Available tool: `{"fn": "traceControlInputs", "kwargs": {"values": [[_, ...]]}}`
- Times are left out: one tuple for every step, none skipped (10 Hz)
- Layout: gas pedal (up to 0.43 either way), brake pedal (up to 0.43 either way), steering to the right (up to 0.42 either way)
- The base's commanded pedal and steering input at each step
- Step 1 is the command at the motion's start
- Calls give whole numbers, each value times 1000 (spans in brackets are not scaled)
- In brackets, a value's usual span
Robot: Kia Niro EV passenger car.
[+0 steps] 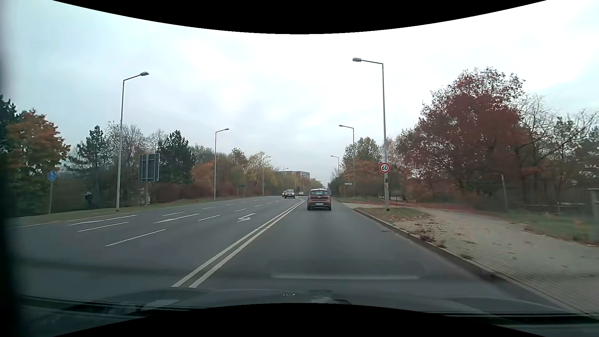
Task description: Follow the waypoints while adhering to traffic rules and regulations
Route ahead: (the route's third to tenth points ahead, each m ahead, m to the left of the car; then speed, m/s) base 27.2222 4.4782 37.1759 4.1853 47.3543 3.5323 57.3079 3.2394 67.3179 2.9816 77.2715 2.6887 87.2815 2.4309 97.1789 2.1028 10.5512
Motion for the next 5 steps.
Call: {"fn": "traceControlInputs", "kwargs": {"values": [[260,0,4],[260,0,4],[268,0,4],[268,0,3],[268,0,3]]}}
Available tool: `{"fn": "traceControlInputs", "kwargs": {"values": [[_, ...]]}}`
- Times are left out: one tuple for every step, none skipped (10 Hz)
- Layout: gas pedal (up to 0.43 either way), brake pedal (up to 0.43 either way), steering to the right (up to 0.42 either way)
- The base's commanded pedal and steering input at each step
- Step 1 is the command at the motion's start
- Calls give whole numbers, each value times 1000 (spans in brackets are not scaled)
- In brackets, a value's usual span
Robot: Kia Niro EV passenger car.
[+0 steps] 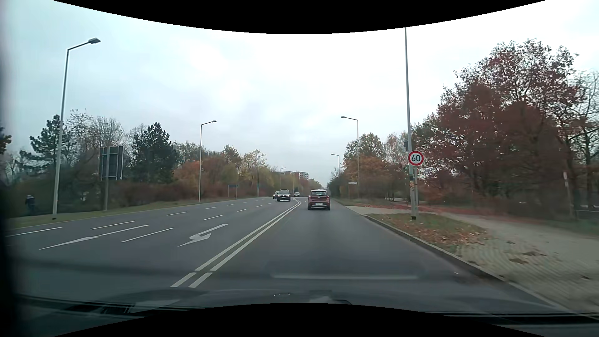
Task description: Follow the waypoints while adhering to traffic rules and regulations
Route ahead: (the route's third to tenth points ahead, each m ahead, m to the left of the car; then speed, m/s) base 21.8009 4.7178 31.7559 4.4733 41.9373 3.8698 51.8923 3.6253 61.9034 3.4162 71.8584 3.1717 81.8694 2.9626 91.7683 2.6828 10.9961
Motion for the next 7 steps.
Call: {"fn": "traceControlInputs", "kwargs": {"values": [[268,0,2],[268,0,2],[268,0,2],[268,0,2],[268,0,2],[268,0,2],[280,0,2]]}}
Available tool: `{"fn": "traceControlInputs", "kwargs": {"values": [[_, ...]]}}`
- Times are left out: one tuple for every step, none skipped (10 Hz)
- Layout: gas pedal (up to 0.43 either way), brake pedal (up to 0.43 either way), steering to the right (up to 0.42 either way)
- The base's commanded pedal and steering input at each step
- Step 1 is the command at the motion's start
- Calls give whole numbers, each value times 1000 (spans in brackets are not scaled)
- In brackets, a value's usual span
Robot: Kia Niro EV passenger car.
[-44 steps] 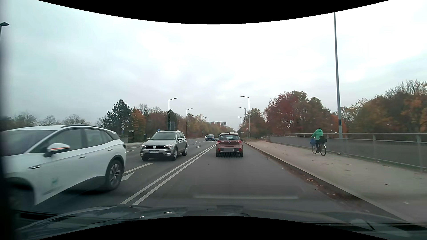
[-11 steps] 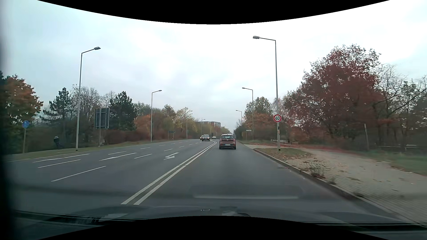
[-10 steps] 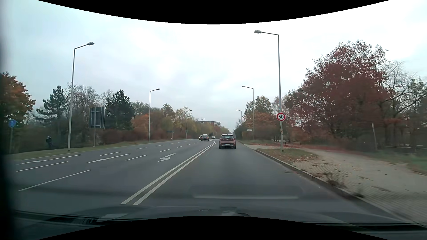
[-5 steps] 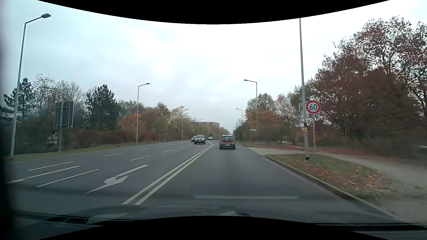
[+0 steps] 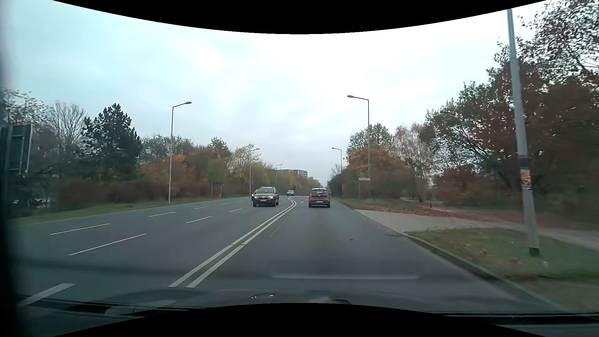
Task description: Follow the waypoints while adhering to traffic rules and regulations
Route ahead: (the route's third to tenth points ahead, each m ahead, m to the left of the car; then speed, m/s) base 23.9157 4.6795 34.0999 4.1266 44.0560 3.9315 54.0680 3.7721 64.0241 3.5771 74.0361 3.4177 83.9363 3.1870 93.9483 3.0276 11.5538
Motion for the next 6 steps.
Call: {"fn": "traceControlInputs", "kwargs": {"values": [[287,0,1],[287,0,2],[287,0,1],[287,0,1],[299,0,1],[299,0,-1]]}}
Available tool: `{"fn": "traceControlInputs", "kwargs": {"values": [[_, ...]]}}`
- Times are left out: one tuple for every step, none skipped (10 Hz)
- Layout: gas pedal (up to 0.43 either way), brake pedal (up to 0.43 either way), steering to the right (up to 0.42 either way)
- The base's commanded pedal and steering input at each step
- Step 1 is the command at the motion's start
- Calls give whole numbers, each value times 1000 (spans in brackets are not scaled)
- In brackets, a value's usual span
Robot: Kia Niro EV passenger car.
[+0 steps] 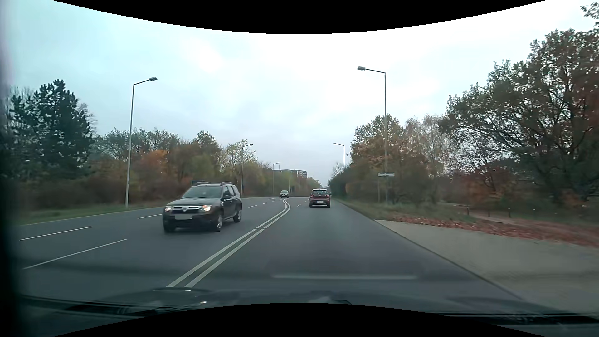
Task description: Follow the waypoints while adhering to traffic rules and regulations
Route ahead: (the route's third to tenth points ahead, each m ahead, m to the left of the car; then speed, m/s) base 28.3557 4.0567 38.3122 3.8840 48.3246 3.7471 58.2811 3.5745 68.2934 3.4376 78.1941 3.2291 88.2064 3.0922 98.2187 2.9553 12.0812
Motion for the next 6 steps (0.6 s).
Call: {"fn": "traceControlInputs", "kwargs": {"values": [[299,0,-2],[299,0,-5],[299,0,-9],[299,0,-10],[299,0,-12],[299,0,-13]]}}
